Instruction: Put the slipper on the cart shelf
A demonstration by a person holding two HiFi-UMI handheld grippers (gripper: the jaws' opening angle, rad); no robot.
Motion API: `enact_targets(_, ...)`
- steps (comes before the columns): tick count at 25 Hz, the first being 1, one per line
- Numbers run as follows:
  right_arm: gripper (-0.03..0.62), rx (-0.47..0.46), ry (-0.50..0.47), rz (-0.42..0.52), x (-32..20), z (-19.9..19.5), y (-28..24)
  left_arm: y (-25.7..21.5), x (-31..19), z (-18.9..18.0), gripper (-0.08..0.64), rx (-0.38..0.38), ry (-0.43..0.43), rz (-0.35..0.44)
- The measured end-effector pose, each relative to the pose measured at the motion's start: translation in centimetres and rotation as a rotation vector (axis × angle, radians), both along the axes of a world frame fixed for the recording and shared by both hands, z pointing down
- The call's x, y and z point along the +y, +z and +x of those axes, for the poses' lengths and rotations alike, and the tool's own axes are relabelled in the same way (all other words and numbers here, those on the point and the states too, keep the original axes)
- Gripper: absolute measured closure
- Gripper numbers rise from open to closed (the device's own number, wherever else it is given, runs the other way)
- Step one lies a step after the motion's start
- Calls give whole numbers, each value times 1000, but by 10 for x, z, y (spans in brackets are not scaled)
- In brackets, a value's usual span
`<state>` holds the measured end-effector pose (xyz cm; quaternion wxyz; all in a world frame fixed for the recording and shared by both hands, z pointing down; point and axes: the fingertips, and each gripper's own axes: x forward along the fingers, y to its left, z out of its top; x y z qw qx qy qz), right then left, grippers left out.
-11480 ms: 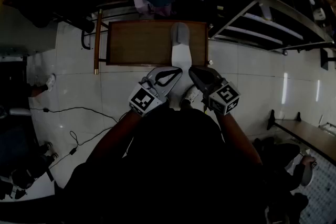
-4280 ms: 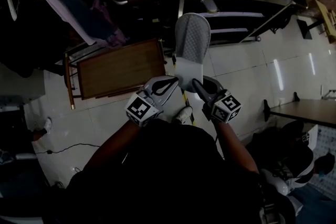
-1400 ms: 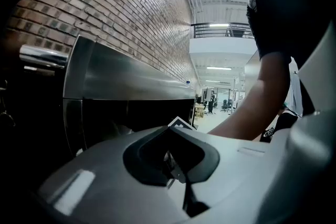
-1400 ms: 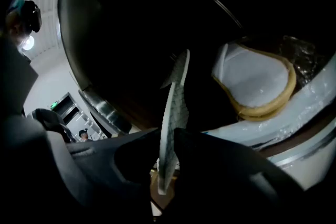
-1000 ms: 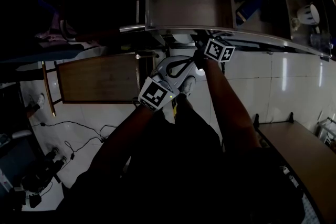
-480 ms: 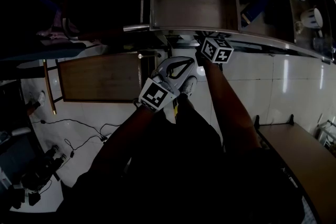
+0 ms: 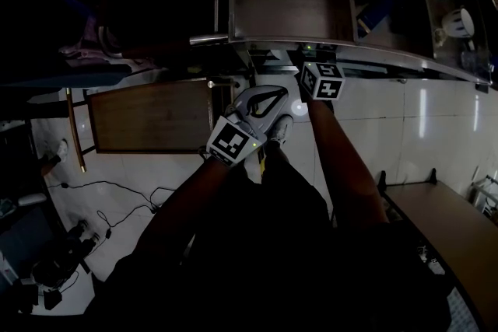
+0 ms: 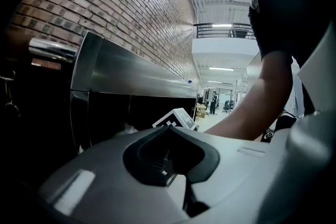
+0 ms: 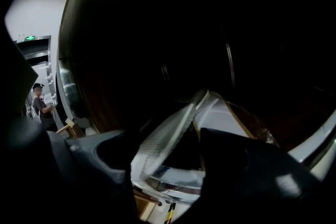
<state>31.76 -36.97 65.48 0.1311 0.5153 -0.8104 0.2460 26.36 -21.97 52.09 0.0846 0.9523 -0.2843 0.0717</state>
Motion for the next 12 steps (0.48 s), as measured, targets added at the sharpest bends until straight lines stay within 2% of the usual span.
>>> enact_targets(6,240,-2,23,5,23,7,-19,-11,7,-10,560,10,8,19)
enact_targets(12,241,9,11,65,58,-9,-54,-31,15,-25,560,35,19,16)
